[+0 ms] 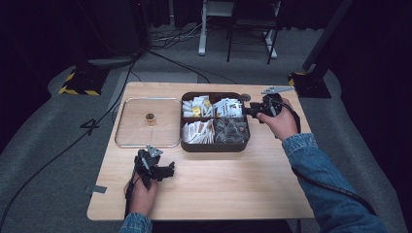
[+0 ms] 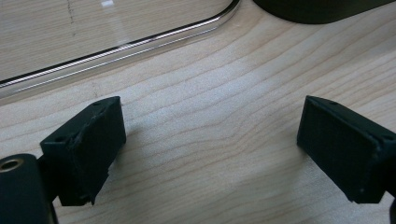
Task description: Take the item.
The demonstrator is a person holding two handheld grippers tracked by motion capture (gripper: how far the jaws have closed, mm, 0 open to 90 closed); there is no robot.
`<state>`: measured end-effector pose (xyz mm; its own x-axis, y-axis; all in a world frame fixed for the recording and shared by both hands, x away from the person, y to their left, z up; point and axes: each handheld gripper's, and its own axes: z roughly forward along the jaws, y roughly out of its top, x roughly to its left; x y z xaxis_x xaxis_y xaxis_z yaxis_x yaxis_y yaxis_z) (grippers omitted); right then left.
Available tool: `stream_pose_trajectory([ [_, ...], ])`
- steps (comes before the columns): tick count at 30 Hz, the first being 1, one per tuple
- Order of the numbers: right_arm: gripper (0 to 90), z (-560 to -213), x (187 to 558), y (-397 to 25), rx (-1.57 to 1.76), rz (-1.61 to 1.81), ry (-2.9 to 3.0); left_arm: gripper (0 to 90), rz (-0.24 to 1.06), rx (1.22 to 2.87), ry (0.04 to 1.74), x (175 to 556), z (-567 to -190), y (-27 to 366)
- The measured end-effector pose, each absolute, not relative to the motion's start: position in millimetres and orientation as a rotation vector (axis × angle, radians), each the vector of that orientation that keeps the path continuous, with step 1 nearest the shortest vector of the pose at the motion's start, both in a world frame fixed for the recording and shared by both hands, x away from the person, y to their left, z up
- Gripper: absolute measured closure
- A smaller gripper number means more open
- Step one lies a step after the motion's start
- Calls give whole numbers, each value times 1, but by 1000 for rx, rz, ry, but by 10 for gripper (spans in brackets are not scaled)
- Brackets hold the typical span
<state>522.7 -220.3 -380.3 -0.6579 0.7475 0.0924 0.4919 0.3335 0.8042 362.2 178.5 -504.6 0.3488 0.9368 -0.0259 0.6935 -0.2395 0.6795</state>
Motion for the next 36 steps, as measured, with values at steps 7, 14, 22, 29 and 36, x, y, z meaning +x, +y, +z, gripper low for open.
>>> stream_pose_trajectory([
  [7,553,-383,538,-215,1157,1233,2293,83,529,2016,1415,362,-505,179],
  [14,561,-391,550,-205,1168,1207,2295,83,525,2015,1417,362,-505,178],
  [22,564,-411,565,-184,1189,1145,2343,83,525,2014,1421,362,-505,178],
  [29,564,-423,572,-164,1181,1092,2382,83,525,2013,1422,362,-505,178],
  [36,580,-434,580,-153,1229,1057,2366,83,525,2013,1422,362,-505,178],
])
